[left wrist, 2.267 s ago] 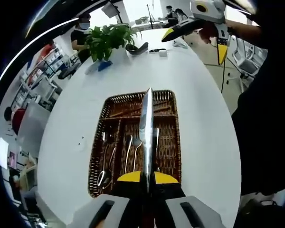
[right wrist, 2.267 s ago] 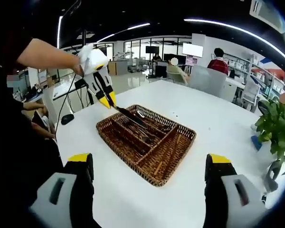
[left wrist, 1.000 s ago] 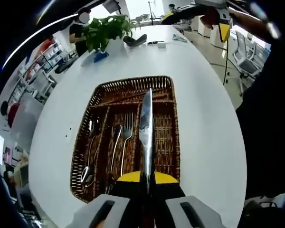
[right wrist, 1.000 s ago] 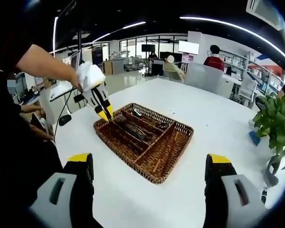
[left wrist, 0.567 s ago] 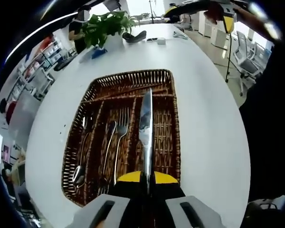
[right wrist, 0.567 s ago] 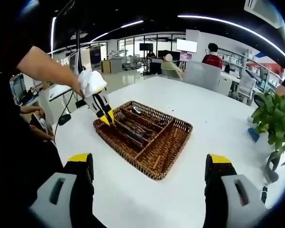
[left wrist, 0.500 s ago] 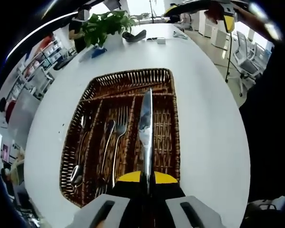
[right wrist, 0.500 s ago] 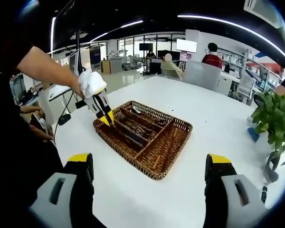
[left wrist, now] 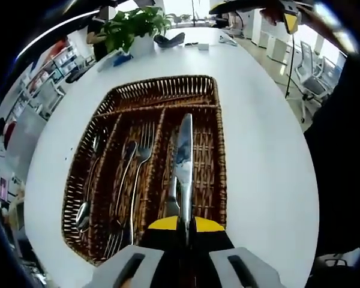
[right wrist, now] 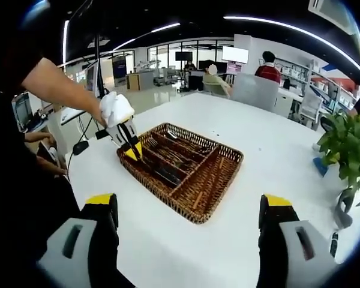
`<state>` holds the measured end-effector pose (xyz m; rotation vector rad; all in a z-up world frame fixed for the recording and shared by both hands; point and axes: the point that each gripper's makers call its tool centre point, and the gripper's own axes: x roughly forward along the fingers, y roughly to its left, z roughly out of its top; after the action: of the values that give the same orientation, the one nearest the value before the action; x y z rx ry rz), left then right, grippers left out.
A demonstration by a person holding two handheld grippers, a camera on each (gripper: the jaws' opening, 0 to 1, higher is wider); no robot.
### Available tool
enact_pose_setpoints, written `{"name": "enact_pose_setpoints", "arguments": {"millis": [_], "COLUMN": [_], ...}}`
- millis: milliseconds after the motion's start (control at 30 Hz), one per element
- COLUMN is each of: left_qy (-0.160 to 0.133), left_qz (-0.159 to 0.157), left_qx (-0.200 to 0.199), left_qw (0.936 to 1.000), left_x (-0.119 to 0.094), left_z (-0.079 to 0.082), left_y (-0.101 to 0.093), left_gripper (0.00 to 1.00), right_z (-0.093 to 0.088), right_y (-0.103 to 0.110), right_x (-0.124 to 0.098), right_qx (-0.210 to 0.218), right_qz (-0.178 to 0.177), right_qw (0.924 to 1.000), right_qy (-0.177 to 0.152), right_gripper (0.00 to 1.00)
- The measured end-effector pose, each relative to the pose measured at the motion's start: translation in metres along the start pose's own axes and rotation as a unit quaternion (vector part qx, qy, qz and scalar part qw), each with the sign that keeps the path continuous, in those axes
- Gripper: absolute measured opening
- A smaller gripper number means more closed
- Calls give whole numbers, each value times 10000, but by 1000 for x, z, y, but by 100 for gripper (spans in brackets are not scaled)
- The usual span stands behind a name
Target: Arrange the knives, forks, and spoons in their matching storage slots by inserting each utensil handle-first until every utensil is classified and aligned in the correct compartment
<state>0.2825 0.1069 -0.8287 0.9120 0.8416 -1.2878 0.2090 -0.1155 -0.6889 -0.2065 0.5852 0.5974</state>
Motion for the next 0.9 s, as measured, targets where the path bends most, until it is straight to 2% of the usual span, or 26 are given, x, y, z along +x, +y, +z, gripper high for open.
{"name": "enact_pose_setpoints", "arguments": {"millis": [467,700,900], "left_qy": [48,20,142], "left_qz": [5,116,137], "left_qx": [88,149,222], "left_qw": [9999,9998,9996], "left_x": [11,16,24], "left_z": [-9,-11,-14], "left_y": [-5,-3,-1], "left_gripper": [4,5,5], "right_z": [-2,-4,-6], "right_y": [3,9,8], "right_x": [6,8,6], "right_qx": [-38,-41,-54], "right_qz": [49,110,93], "right_qw": [10000,9999,9999], "right_qy": [51,69,94], "right_gripper": [99,99,99]}}
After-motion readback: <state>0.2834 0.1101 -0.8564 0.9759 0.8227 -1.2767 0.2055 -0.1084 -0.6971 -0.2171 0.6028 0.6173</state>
